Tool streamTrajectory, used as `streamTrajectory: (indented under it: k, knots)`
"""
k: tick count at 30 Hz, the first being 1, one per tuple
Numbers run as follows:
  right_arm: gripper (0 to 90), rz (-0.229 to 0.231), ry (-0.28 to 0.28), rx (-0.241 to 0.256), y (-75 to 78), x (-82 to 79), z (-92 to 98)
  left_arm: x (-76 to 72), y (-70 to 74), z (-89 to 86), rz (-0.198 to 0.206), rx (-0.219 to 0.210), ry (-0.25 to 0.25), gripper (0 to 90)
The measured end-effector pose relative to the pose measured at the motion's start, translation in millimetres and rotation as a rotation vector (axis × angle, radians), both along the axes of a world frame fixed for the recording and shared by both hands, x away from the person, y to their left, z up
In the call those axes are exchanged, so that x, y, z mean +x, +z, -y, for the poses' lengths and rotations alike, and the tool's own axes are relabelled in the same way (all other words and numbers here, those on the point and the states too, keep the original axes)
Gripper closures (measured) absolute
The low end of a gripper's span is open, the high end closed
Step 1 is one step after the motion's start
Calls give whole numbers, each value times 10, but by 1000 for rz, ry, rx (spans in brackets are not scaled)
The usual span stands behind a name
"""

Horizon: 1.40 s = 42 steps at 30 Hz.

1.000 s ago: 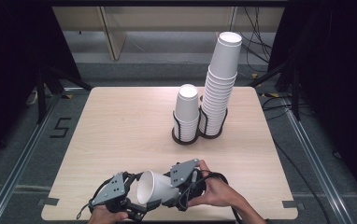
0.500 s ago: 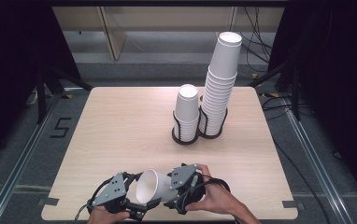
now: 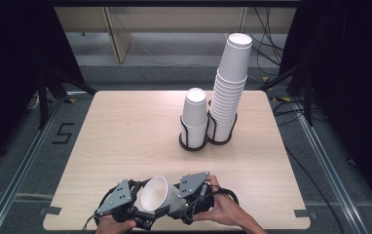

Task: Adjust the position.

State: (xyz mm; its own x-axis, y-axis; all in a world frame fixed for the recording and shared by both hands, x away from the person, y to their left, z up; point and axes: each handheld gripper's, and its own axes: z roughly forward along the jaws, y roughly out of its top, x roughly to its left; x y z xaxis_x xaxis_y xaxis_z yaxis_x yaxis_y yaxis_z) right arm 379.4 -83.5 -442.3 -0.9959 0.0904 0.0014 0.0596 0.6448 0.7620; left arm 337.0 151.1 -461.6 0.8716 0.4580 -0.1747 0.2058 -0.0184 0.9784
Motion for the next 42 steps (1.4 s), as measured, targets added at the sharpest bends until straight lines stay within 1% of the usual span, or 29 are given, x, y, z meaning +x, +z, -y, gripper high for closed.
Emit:
streamTrajectory:
  k: [1, 2, 3, 4, 5, 6, 10, 11, 12, 14, 15, 16, 17, 19, 20, 21, 22, 24, 26, 27, 29, 30, 34, 35, 36, 37, 38, 41, 42]
  knots:
    - [232, -10, 14, 36, 1, -10, -7, -2, -9, 28, 5, -27, -17, 85]
    - [232, -10, 14, 36, 1, -10, -7, -2, -9, 28, 5, -27, -17, 95]
    - [233, -12, 15, 57, 8, -15, -11, -14, -7, 36, 3, 4, -10, 104]
    - [233, -12, 15, 57, 8, -15, -11, -14, -7, 36, 3, 4, -10, 107]
    - [233, -17, 17, 56, 11, -16, -12, -6, -22, 53, 8, -22, -21, 115]
    - [233, -18, 15, 59, 8, -15, -10, -11, -11, 38, -1, -4, -13, 117]
    - [225, -47, 9, 74, -17, -4, -14, -6, -10, 28, -1, 1, -16, 131]
    - [225, -47, 9, 74, -17, -4, -14, -6, -10, 28, -1, 1, -16, 135]
    - [216, -26, 2, 70, -22, 0, -12, -7, -7, 24, 1, 11, -15, 141]
    - [212, -25, 7, 74, -26, 7, -13, -7, -4, 26, 5, 14, -16, 144]
    - [180, -51, -17, 57, -41, 19, -2, -5, 5, 26, 15, 43, 0, 151]
    - [164, -41, -17, 42, -46, 31, 3, -7, 10, 16, 18, 57, 12, 153]
    - [164, -41, -17, 42, -46, 31, 3, -7, 10, 16, 18, 57, 12, 154]
    - [162, -51, -41, 6, -72, 48, 49, 5, 15, -8, 16, 51, 16, 156]
    - [162, -51, -41, 6, -72, 48, 49, 15, 12, -5, 22, 39, 19, 156]
    - [161, -60, -63, -6, -91, 60, 86, 23, 24, -24, 16, 70, 40, 158]
    - [161, -60, -63, -6, -91, 60, 86, 23, 24, -24, 16, 70, 40, 158]
    - [163, -67, -70, -15, -103, 69, 129, 24, 43, -54, 13, 130, 75, 159]
    - [166, -56, -92, -30, -110, 72, 187, 41, 56, -91, 14, 182, 113, 159]
    - [169, -64, -93, -31, -111, 75, 209, 41, 56, -91, 14, 182, 113, 159]
    - [171, -68, -95, -30, -115, 74, 234, 49, 66, -111, 8, 206, 132, 159]
    - [175, -64, -103, -36, -117, 70, 263, 66, 77, -133, 10, 230, 134, 159]
    - [186, -51, -119, -28, -97, 70, 334, 89, 71, -149, 11, 242, 140, 159]
    - [186, -51, -119, -28, -97, 70, 334, 88, 78, -156, 8, 262, 149, 159]
    - [187, -35, -136, -29, -93, 78, 368, 110, 69, -158, 9, 267, 157, 159]
    - [187, -35, -136, -29, -93, 78, 368, 110, 69, -158, 9, 267, 157, 160]
    - [191, -44, -144, -28, -83, 65, 412, 119, 75, -176, 3, 294, 180, 160]
    - [192, -38, -148, -26, -90, 64, 454, 145, 71, -194, 8, 302, 193, 160]
    - [194, -45, -143, -24, -94, 57, 469, 154, 78, -207, 4, 320, 210, 160]
